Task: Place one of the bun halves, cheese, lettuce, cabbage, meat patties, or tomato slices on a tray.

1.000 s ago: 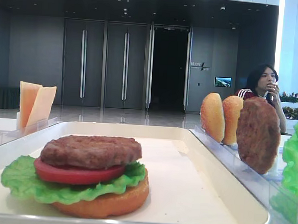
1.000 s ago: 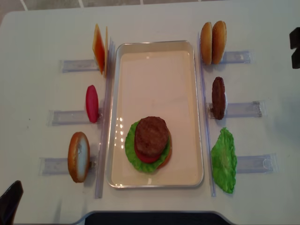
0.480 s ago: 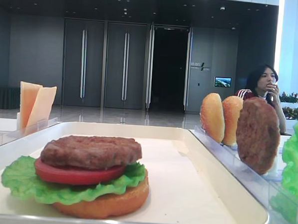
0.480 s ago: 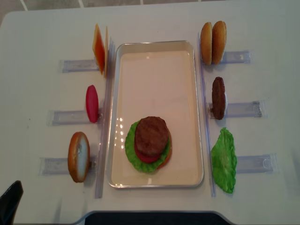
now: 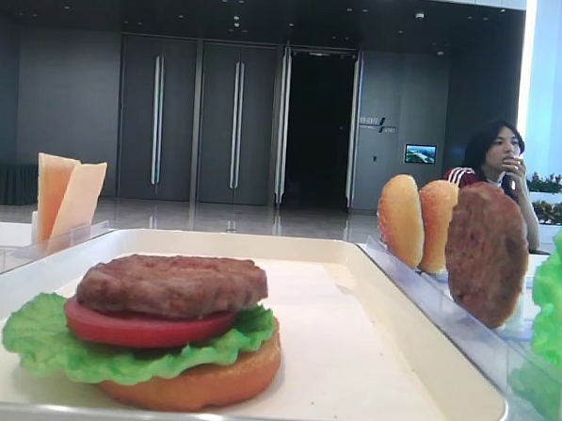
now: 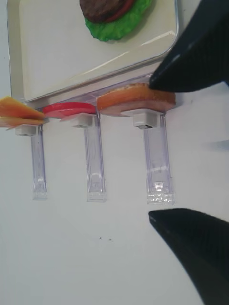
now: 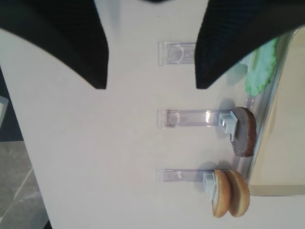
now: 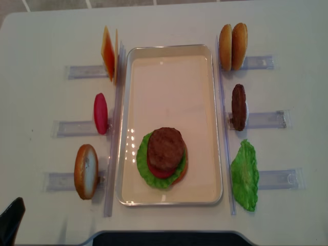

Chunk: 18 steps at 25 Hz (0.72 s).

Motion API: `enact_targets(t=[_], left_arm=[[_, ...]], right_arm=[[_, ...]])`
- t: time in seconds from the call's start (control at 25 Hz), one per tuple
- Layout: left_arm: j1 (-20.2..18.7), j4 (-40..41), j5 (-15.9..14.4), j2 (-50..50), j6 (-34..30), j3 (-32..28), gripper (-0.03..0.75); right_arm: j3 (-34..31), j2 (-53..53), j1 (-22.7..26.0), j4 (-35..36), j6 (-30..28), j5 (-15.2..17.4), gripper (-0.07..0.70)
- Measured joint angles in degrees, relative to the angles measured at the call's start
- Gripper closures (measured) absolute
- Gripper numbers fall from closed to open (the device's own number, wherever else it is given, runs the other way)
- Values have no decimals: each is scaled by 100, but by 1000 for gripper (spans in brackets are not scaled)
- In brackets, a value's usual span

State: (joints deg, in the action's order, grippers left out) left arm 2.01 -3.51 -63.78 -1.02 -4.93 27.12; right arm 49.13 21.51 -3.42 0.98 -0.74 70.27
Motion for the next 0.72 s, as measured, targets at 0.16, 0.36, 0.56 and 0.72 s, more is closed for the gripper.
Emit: enact_targets(t=[0.16,0.36,0.56,0.72], left_arm=[[0,2,0,0,0,0,136],[0,2,0,0,0,0,136],[0,2,0,0,0,0,136],[0,2,0,0,0,0,136]], right_arm=[[-492,-623,0,-32,0,6,216],[-1047,-1327,0,-57,-52,-112,216],[-1432,-1937,0,-135,-64,-302,216],[-1701,-2181,0,-141,-68,-453,216]])
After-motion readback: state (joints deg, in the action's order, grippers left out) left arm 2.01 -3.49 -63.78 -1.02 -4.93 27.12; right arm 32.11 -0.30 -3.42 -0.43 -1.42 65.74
